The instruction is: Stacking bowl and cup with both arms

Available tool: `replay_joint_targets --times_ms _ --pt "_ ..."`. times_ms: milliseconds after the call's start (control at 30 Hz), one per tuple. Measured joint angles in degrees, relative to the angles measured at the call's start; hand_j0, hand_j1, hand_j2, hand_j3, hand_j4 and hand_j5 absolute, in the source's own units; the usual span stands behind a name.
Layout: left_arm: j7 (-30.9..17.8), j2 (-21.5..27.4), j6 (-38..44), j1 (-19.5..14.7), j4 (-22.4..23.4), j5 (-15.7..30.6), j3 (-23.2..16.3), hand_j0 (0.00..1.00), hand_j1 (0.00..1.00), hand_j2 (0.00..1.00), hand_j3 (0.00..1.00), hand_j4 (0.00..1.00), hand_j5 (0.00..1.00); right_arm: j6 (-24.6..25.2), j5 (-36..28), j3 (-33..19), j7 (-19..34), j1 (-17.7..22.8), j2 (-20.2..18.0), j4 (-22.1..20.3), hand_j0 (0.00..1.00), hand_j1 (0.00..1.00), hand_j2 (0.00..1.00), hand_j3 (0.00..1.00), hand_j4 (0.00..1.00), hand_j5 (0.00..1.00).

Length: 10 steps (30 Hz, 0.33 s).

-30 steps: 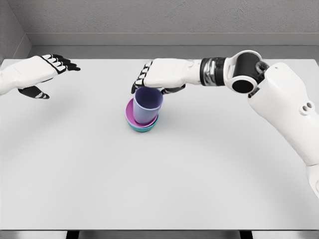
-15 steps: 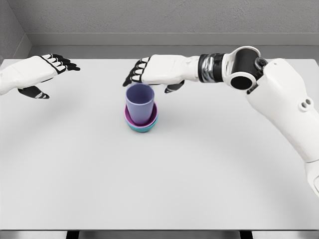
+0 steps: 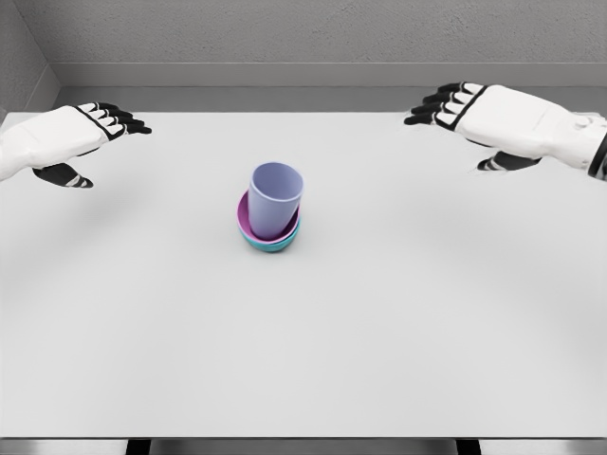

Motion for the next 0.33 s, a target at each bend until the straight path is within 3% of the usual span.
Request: replay_joint_targets --times_ms 333 --pt "0.0 0.14 0.0 0.0 0.03 -0.04 -0.01 1.0 1.0 1.0 1.0 1.0 1.0 0.01 -0.41 -1.6 0.0 0.35 -0.84 -0.01 1.0 1.0 1.0 1.0 1.0 1.0"
